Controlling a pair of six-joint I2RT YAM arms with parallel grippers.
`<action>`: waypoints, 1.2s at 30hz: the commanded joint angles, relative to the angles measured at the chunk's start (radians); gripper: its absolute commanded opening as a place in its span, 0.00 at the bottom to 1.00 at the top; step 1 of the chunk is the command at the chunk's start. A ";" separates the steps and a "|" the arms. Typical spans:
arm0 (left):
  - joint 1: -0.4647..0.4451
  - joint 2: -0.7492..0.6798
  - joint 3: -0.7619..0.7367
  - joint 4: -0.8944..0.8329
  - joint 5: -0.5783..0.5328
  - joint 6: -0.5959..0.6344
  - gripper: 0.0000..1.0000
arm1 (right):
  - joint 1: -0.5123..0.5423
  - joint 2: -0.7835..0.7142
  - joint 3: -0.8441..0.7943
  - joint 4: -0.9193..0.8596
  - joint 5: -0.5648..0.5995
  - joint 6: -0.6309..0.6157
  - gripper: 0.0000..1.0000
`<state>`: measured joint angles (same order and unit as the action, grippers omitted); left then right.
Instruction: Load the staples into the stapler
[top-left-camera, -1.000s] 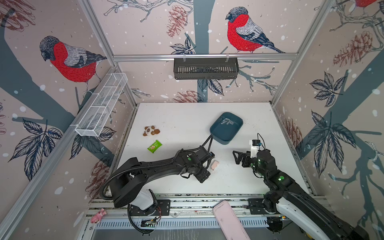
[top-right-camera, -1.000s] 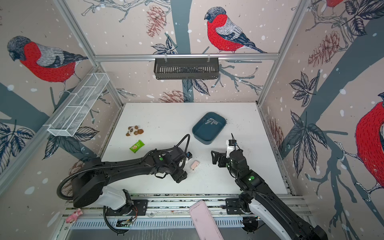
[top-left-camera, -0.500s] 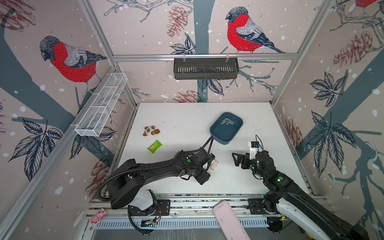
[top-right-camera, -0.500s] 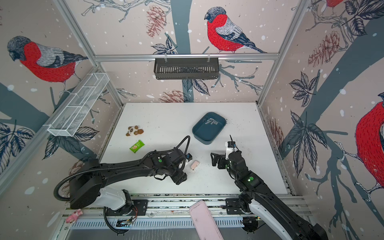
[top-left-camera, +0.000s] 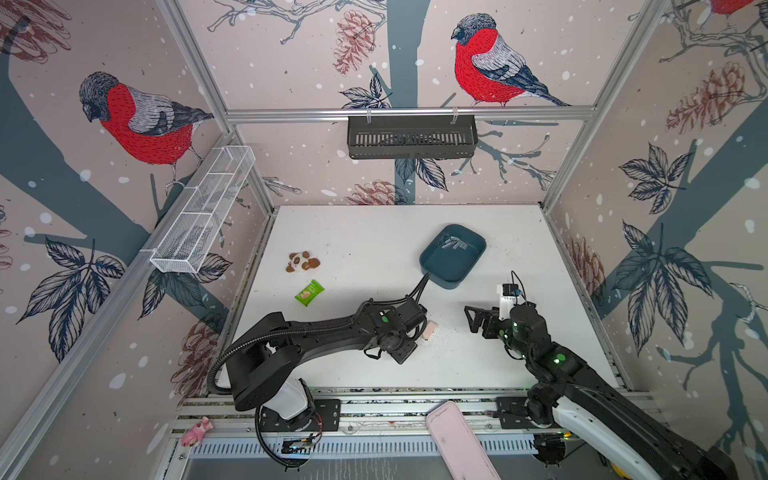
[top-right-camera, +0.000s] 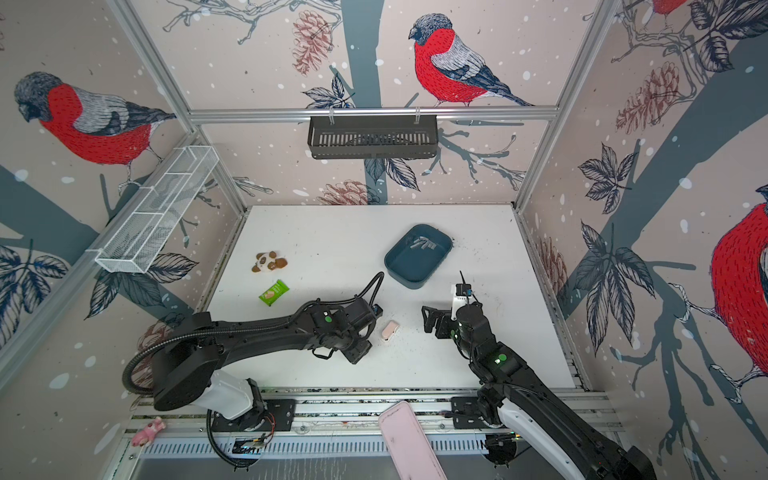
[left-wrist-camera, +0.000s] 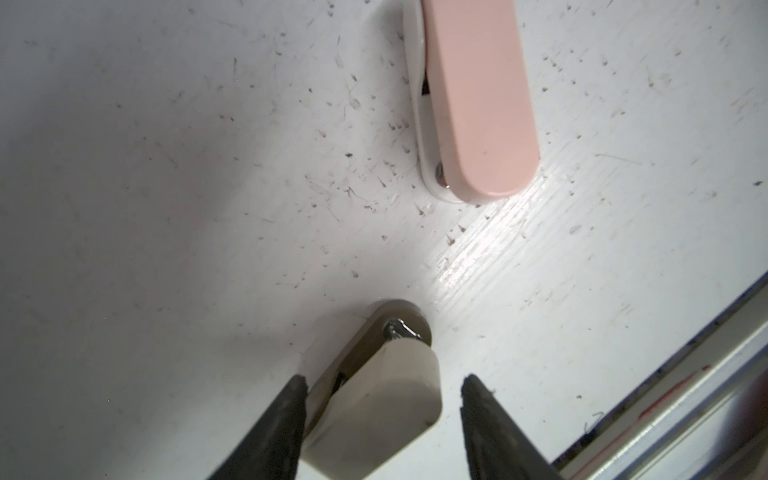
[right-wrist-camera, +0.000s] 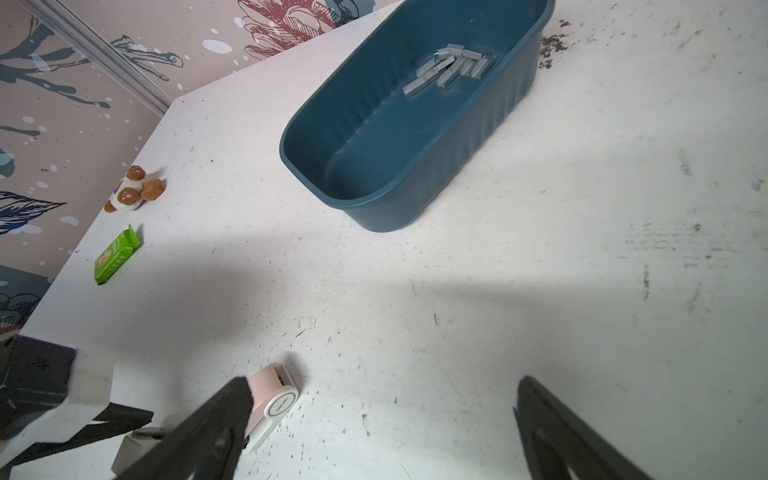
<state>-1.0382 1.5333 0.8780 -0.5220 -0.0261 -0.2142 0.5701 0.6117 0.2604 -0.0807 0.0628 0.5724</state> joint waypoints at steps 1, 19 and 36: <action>-0.002 -0.001 0.004 -0.033 0.008 -0.025 0.51 | 0.002 0.006 0.000 0.038 0.012 -0.007 1.00; -0.002 0.046 0.040 -0.055 -0.043 -0.085 0.34 | 0.002 -0.023 0.000 -0.026 0.014 0.026 1.00; 0.000 0.073 0.037 -0.034 -0.145 -0.197 0.33 | 0.002 -0.122 0.019 -0.086 0.100 0.094 1.00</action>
<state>-1.0382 1.5925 0.9043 -0.5495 -0.1253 -0.3832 0.5701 0.4950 0.2764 -0.1848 0.1467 0.6559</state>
